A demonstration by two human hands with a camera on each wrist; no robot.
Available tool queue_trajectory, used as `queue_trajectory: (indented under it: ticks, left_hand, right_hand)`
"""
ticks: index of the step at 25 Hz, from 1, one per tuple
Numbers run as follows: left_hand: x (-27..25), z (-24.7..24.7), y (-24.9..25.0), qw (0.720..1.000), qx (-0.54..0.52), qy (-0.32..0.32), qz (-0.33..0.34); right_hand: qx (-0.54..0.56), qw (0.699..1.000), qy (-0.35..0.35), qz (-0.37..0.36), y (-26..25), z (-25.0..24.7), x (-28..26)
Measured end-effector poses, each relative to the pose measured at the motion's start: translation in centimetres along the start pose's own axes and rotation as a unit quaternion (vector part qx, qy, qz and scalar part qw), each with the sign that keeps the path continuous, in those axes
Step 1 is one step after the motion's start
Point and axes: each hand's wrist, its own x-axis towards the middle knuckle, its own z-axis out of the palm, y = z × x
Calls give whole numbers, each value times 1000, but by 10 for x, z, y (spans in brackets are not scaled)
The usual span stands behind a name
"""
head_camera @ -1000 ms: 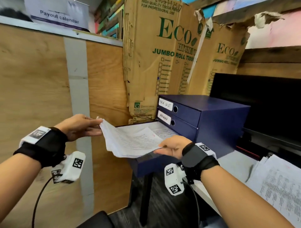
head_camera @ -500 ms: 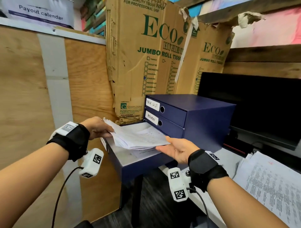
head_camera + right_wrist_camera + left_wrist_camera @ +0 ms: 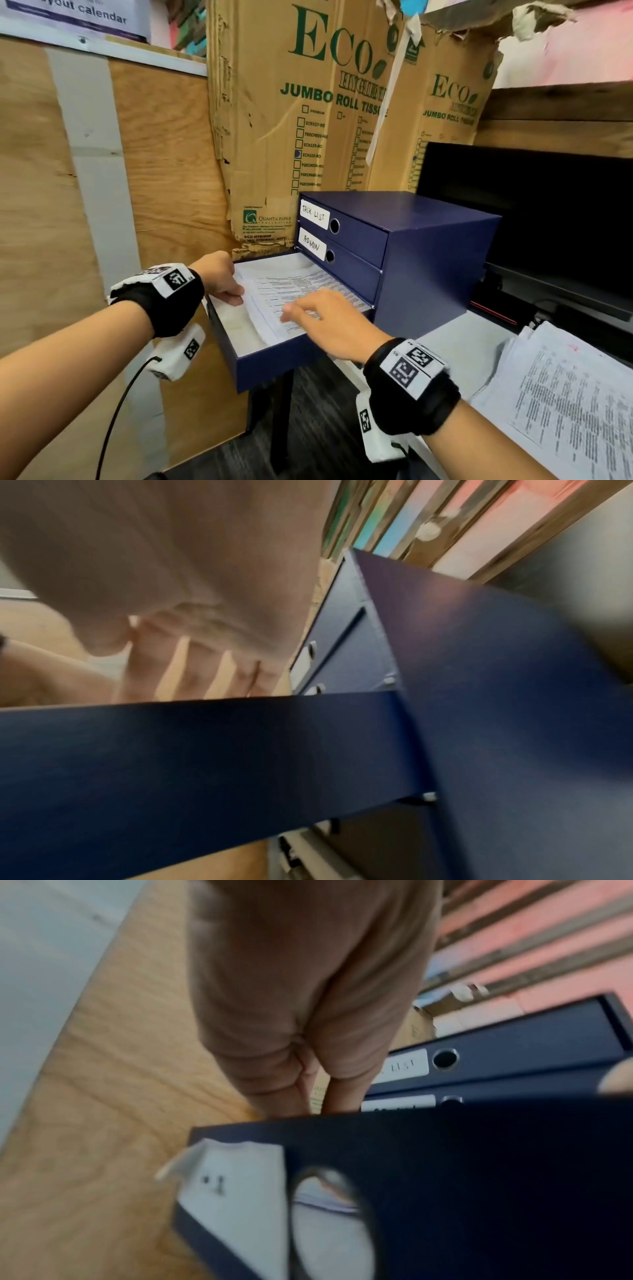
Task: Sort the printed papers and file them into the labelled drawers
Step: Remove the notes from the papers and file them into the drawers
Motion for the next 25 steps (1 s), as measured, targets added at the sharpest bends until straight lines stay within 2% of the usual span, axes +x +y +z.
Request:
queue_trajectory:
  ticks: [2, 5, 7, 9, 11, 14, 15, 18, 20, 22, 23, 25]
  left_hand:
    - [2, -4, -10, 999, 25, 31, 23]
    - [1, -14, -23, 992, 12, 94, 80]
    - [-5, -24, -32, 979, 63, 153, 119]
    - [-8, -36, -44, 974, 77, 177, 115]
    - [-10, -45, -57, 985, 79, 129, 82]
    - [-24, -44, -67, 996, 68, -37, 53]
    - [-30, -39, -67, 994, 64, -72, 54]
    - [-33, -24, -66, 993, 73, -73, 64]
    - [-30, -18, -67, 995, 48, -62, 58]
    - [-28, -11, -64, 997, 6, -52, 52]
    - [-28, -4, -60, 997, -17, -48, 52]
    - [-24, 13, -49, 993, -89, -50, 56]
  right_hand:
    - [23, 993, -115, -27, -17, 7, 8]
    - [-3, 974, -227, -27, -34, 17, 22]
    - [-75, 962, -261, -3, -39, 20, 29]
    - [-136, 956, -258, 12, -38, 19, 34]
    - [-144, 958, -246, 24, -34, 19, 39]
    - [-145, 963, -223, 30, -32, 23, 42]
    - [-147, 965, -217, 31, -32, 24, 42]
    - [-95, 975, -201, 16, -31, 22, 38]
    - [-54, 986, -158, -7, -30, 12, 35]
    - [-83, 995, -40, -37, -26, -8, 35]
    - [-134, 988, 46, -60, -22, -21, 36]
    - [-243, 939, 228, -85, -12, -52, 37]
